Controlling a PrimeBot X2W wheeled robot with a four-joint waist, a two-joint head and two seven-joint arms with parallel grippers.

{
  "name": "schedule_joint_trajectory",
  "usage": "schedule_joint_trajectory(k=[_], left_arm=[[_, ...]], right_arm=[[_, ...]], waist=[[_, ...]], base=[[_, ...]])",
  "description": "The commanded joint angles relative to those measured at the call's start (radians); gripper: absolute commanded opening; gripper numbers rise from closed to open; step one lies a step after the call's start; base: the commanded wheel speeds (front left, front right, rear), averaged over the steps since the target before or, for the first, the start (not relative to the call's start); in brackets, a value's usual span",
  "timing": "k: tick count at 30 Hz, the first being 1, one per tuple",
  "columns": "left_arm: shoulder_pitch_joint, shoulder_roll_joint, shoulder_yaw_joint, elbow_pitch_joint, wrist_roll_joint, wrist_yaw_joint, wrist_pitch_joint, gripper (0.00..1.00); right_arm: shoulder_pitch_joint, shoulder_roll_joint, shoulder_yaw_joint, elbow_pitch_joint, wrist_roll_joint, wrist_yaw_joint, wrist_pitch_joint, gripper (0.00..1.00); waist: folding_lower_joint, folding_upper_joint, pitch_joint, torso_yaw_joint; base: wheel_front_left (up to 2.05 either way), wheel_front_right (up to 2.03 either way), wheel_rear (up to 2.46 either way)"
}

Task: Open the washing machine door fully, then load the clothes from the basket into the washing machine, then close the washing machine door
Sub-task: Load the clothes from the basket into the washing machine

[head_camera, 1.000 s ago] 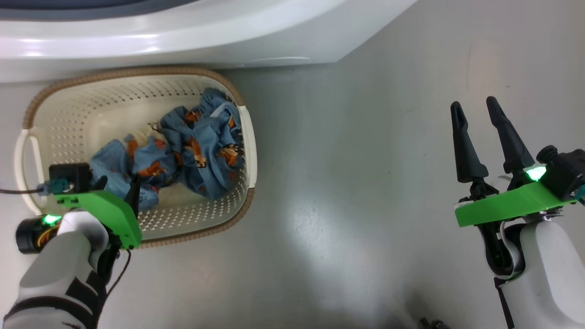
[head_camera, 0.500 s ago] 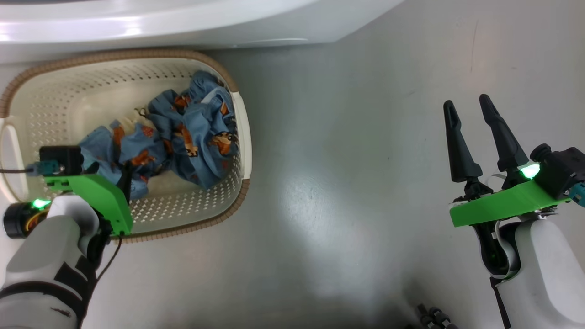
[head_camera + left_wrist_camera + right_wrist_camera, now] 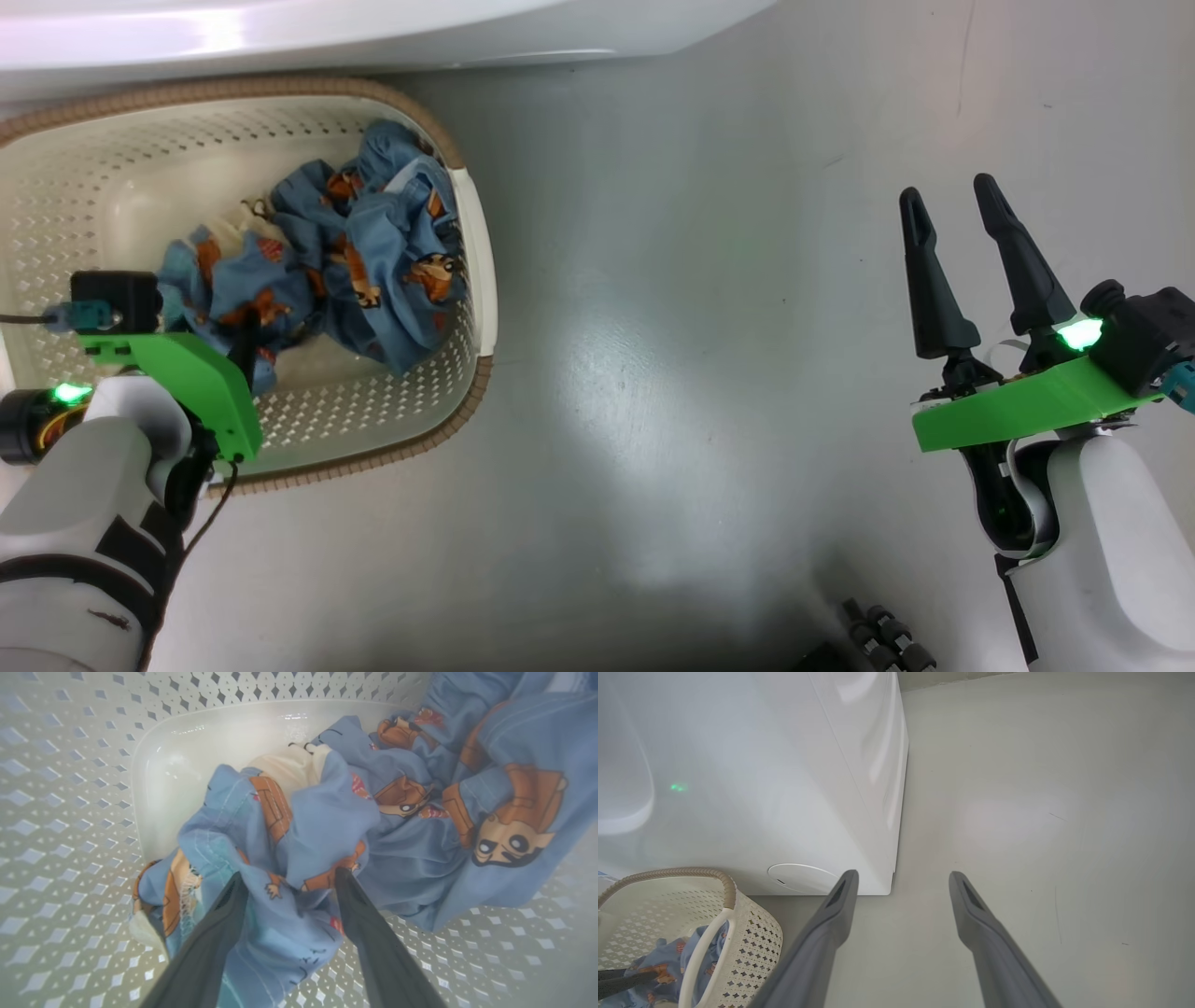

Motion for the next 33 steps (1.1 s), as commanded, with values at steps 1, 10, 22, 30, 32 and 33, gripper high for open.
schedule_joint_trajectory(k=[1, 10, 22, 30, 32, 33], left_arm=[[0.003, 0.047, 0.008, -0.003, -0.012, -0.002, 0.005, 0.42], [0.007, 0.050, -0.039, -0.012, -0.062, -0.002, 0.002, 0.00], [0.083, 0.035, -0.061, -0.026, -0.142, -0.002, -0.101, 0.00], [0.157, 0.036, -0.090, -0.078, -0.150, -0.002, -0.132, 0.00], [0.162, 0.041, -0.084, -0.092, -0.147, -0.002, -0.132, 0.00], [0.170, 0.047, -0.073, -0.107, -0.141, -0.002, -0.132, 0.00]], right_arm=[[0.021, 0.003, 0.022, -0.022, -0.010, 0.002, -0.012, 1.00], [0.021, 0.006, 0.019, -0.014, -0.013, 0.002, -0.012, 1.00], [0.052, 0.004, 0.012, 0.017, -0.007, 0.002, -0.012, 1.00], [0.113, -0.014, 0.003, 0.049, -0.001, 0.002, -0.012, 1.00], [0.121, -0.017, 0.004, 0.052, 0.000, 0.002, -0.012, 1.00], [0.129, -0.020, 0.005, 0.056, 0.000, 0.002, -0.012, 1.00]], waist=[[0.0000, 0.0000, 0.002, -0.002], [0.0000, 0.0000, -0.027, 0.001], [0.0000, 0.0000, -0.183, 0.027], [0.0000, 0.0000, -0.329, 0.057], [0.0000, 0.0000, -0.346, 0.060], [0.0000, 0.0000, -0.363, 0.063]], base=[[0.00, 0.00, 0.00], [0.00, 0.00, 0.00], [0.00, 0.00, 0.00], [0.00, 0.00, 0.00], [0.00, 0.00, 0.00], [0.00, 0.00, 0.00]])
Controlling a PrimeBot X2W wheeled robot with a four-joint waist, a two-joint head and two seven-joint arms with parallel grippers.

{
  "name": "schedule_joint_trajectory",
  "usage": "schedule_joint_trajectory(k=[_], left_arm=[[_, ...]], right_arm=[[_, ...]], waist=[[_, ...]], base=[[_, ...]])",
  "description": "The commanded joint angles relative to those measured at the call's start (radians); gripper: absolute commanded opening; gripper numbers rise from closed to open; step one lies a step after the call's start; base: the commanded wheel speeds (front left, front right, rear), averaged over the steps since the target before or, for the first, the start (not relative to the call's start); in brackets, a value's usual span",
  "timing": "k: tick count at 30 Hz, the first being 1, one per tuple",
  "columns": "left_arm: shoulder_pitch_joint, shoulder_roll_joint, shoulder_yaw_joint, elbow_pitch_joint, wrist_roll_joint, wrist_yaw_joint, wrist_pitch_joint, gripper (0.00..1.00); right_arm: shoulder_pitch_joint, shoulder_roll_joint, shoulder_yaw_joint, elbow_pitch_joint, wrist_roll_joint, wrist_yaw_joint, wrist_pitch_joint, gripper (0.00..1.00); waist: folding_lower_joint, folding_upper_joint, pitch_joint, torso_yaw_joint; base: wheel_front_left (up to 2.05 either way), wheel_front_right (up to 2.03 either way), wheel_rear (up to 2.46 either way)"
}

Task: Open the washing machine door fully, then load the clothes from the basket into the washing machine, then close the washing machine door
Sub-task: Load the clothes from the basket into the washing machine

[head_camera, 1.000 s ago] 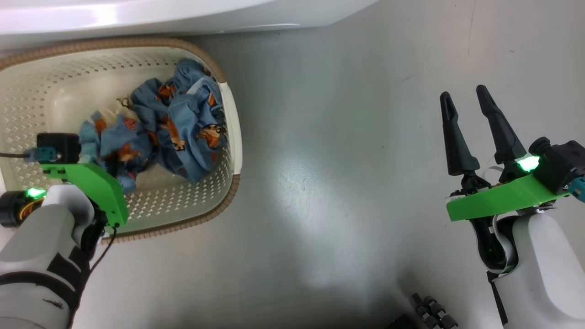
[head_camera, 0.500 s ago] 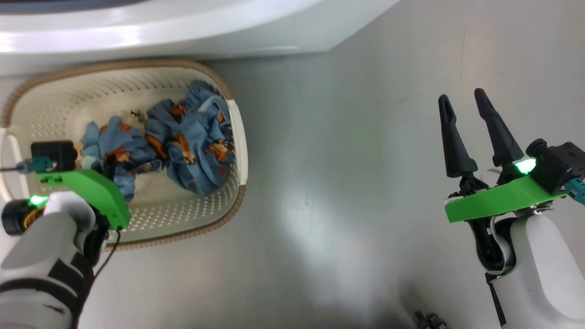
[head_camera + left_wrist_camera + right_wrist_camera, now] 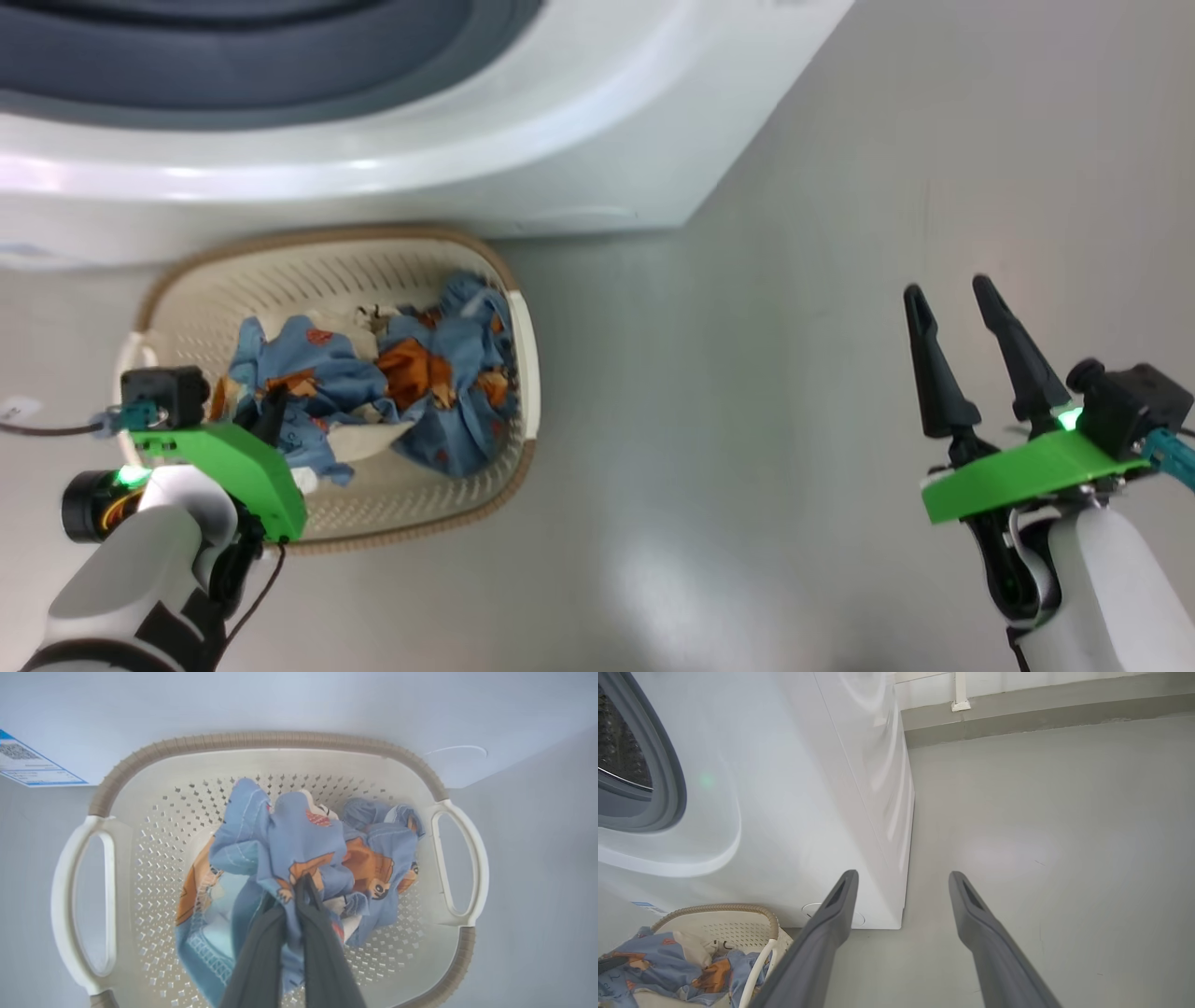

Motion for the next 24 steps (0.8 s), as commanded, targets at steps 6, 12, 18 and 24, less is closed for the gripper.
schedule_joint_trajectory(k=[6, 12, 18, 24], left_arm=[[0.101, 0.067, 0.125, -0.098, 0.071, -0.002, -0.013, 0.00], [0.203, 0.066, 0.245, -0.185, 0.180, 0.000, -0.014, 0.00], [0.317, 0.059, 0.382, -0.308, 0.290, 0.004, -0.014, 0.00], [0.461, 0.033, 0.537, -0.475, 0.405, 0.008, -0.014, 0.00]], right_arm=[[0.087, -0.018, 0.014, -0.006, 0.002, 0.002, -0.006, 1.00], [0.148, -0.024, 0.008, 0.007, 0.007, 0.002, -0.006, 1.00], [0.209, -0.029, 0.003, 0.014, 0.012, 0.002, -0.006, 1.00], [0.277, -0.034, -0.012, 0.015, 0.016, 0.002, -0.006, 1.00]], waist=[[0.0000, 0.0000, -0.186, 0.038], [0.0000, 0.0000, -0.282, 0.049], [0.0000, 0.0000, -0.364, 0.053], [0.0000, 0.0000, -0.441, 0.057]], base=[[0.00, 0.00, 0.00], [0.00, 0.00, 0.00], [0.00, 0.00, 0.00], [0.00, 0.00, 0.00]])
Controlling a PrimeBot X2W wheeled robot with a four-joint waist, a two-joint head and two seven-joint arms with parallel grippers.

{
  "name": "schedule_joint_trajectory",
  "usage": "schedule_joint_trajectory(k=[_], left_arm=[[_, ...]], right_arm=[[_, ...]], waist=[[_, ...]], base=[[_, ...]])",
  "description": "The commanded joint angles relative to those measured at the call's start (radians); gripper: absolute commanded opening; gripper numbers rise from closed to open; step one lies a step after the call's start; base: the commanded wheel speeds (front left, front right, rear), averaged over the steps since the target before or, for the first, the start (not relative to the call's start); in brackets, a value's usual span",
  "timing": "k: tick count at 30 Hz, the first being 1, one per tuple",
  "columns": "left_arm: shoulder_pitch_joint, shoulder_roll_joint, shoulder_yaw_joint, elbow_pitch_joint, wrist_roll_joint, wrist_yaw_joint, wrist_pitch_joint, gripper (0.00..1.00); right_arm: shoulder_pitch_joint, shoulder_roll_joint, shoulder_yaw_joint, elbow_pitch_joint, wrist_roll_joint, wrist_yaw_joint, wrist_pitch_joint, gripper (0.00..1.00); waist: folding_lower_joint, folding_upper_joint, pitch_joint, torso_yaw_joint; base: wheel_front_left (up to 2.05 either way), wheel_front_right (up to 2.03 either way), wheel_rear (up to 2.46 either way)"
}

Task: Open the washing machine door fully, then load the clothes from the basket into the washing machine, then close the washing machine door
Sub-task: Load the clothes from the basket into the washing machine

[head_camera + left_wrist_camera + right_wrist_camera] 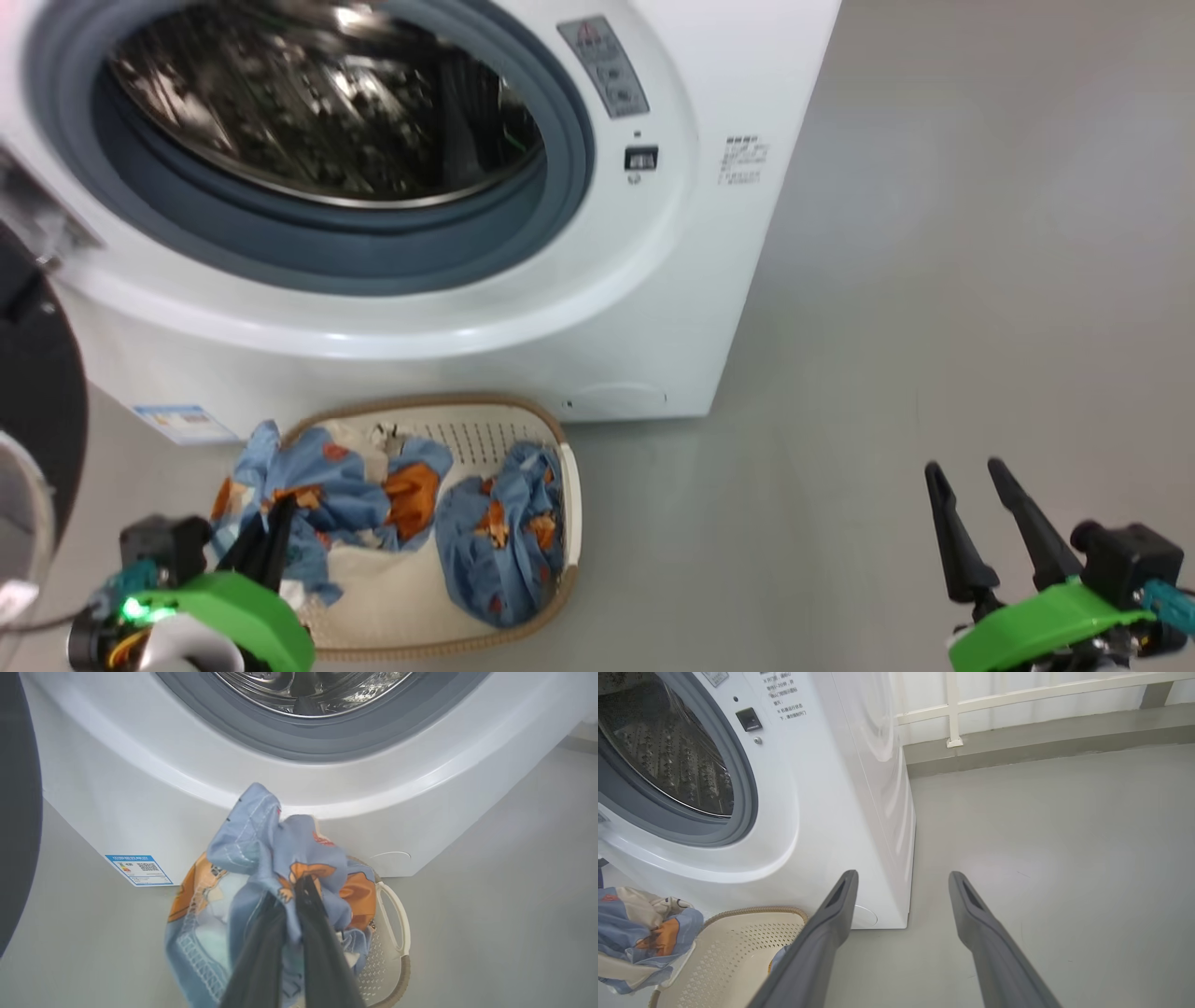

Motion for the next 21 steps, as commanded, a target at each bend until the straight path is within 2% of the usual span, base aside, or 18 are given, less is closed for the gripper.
schedule_joint_trajectory(k=[1, 11, 21], left_arm=[[0.025, 0.022, 0.069, -0.052, 0.022, 0.006, -0.013, 0.00], [0.213, -0.035, 0.231, -0.291, 0.155, 0.005, -0.014, 0.00], [0.352, -0.086, 0.305, -0.456, 0.226, 0.003, -0.014, 0.00]], right_arm=[[0.021, -0.017, 0.013, -0.021, 0.006, 0.002, -0.006, 1.00], [0.086, -0.022, -0.010, -0.029, 0.005, 0.002, -0.006, 1.00], [0.133, -0.019, -0.050, -0.039, 0.006, 0.002, -0.006, 1.00]], waist=[[0.0000, 0.0000, -0.059, 0.009], [0.0000, 0.0000, -0.120, 0.012], [0.0000, 0.0000, -0.147, 0.019]], base=[[0.00, 0.00, 0.00], [0.00, 0.00, 0.00], [0.00, 0.00, 0.00]])
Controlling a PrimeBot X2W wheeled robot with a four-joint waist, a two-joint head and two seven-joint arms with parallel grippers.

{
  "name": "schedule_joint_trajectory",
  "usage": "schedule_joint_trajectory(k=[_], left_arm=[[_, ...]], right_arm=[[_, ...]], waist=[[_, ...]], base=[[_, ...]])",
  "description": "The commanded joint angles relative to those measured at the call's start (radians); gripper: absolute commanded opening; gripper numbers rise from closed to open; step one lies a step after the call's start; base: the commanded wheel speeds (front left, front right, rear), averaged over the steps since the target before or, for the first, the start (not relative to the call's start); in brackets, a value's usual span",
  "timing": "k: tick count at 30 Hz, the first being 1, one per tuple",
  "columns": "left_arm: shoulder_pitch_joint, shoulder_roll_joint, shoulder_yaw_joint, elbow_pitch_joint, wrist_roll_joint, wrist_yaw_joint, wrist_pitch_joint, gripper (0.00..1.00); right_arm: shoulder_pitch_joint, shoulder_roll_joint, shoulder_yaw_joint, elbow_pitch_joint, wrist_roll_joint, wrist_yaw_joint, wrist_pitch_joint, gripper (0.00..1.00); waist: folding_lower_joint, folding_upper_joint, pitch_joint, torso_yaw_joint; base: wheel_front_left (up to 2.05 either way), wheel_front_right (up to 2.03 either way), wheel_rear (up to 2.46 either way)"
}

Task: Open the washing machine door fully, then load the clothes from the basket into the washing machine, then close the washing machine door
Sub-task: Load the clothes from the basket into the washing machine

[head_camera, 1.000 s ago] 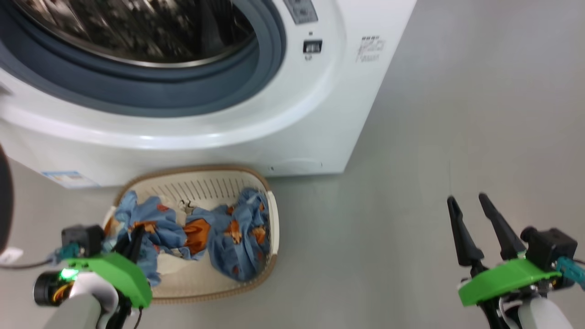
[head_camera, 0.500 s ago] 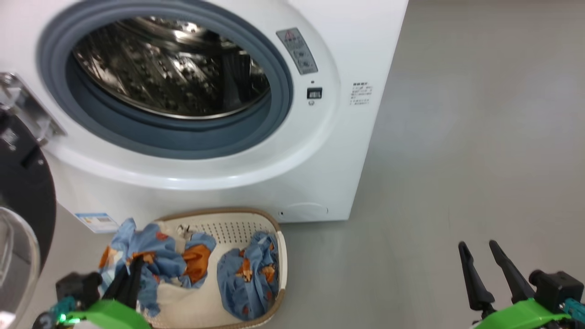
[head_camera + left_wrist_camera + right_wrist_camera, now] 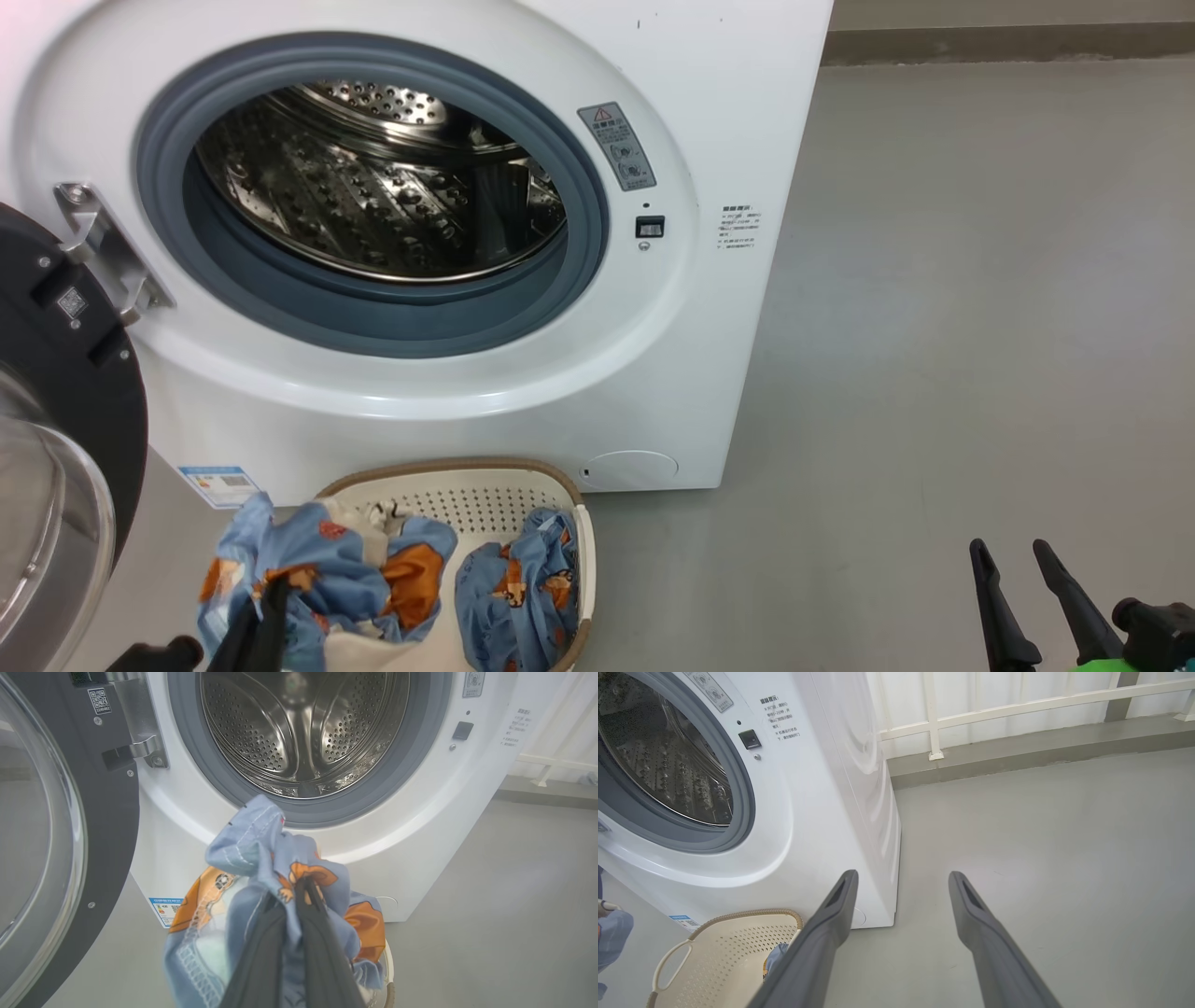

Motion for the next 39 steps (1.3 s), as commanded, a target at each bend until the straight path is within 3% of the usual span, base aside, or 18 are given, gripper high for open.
schedule_joint_trajectory(k=[1, 10, 19, 32, 39], left_arm=[[-0.011, 0.013, 0.044, -0.036, 0.013, 0.003, -0.014, 0.00], [0.022, -0.016, 0.070, -0.099, 0.037, 0.001, -0.014, 0.00], [-0.059, -0.031, 0.079, -0.103, 0.031, -0.002, -0.014, 0.00], [-0.370, -0.001, 0.039, -0.091, 0.028, -0.003, -0.014, 0.00], [-0.585, 0.022, 0.019, -0.006, 0.021, -0.003, -0.014, 0.00]], right_arm=[[-0.004, -0.015, 0.015, -0.026, 0.005, 0.002, -0.006, 1.00], [-0.004, -0.004, 0.009, -0.033, 0.001, 0.002, -0.006, 1.00], [-0.043, 0.004, 0.012, -0.044, 0.002, 0.002, -0.006, 1.00], [-0.139, 0.026, 0.016, -0.055, -0.004, 0.002, -0.006, 1.00], [-0.195, 0.042, 0.040, -0.054, -0.006, 0.002, -0.006, 1.00]], waist=[[0.0000, 0.0000, -0.001, 0.000], [0.0000, 0.0000, 0.016, 0.003], [0.0000, 0.0000, 0.085, -0.006], [0.0000, 0.0000, 0.241, -0.030], [0.0000, 0.0000, 0.309, -0.054]], base=[[0.00, 0.00, 0.00], [0.00, 0.00, 0.00], [0.00, 0.00, 0.00], [0.00, 0.00, 0.00], [0.00, 0.00, 0.00]])
